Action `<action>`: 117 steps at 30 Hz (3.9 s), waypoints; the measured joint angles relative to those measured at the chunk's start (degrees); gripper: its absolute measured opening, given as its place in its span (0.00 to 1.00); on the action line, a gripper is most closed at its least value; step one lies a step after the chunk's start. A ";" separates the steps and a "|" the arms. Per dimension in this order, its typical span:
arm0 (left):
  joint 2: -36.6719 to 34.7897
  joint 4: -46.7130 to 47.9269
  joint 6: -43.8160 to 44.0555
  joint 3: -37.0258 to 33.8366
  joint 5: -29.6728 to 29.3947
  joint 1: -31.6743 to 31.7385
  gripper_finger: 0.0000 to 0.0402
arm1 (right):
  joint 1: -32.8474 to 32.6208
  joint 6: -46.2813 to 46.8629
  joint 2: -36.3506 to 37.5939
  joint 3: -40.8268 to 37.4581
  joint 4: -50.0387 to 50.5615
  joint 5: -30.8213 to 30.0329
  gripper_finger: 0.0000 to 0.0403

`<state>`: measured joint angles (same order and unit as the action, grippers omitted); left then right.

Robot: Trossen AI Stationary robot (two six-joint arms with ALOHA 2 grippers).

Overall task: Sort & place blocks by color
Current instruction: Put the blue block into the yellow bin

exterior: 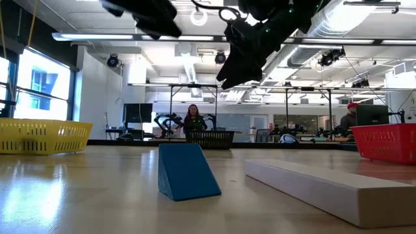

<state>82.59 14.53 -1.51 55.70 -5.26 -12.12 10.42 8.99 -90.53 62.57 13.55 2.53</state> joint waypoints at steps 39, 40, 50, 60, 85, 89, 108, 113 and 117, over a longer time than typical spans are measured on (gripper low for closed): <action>12.83 -19.88 -18.22 0.00 13.67 -0.30 0.57 | -1.54 1.28 9.21 0.00 2.18 -1.08 0.51; 13.72 -20.70 -18.20 0.00 13.69 -0.33 0.57 | -1.54 1.27 9.21 0.00 2.31 -1.08 0.51; 19.44 -22.47 -18.20 -0.02 15.56 -0.39 0.57 | -1.54 1.27 9.21 0.00 3.47 -1.08 0.51; 24.04 -26.86 -16.63 0.01 20.68 -0.48 0.57 | -1.54 1.29 9.21 0.00 4.01 -1.10 0.51; 28.46 -30.64 -16.67 0.00 23.52 -1.07 0.57 | -1.54 1.51 9.19 0.00 4.69 -1.10 0.51; 28.46 -31.28 -17.45 0.00 23.52 -1.18 0.57 | -1.52 1.51 9.19 0.00 4.67 -1.10 0.51; 35.71 -40.25 -14.77 0.06 29.38 -0.98 0.57 | -1.52 1.69 9.16 0.00 4.79 -1.10 0.51; 37.99 -42.61 -13.17 -0.02 30.54 -0.25 0.57 | -1.52 1.69 9.16 0.00 4.87 -1.10 0.51; 38.49 -45.18 -13.98 -0.02 30.46 -0.20 0.56 | -1.53 1.70 9.16 0.00 5.01 -1.10 0.51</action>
<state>121.08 -30.65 -15.48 55.68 25.19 -12.32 8.89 10.69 -81.36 62.57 18.56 1.43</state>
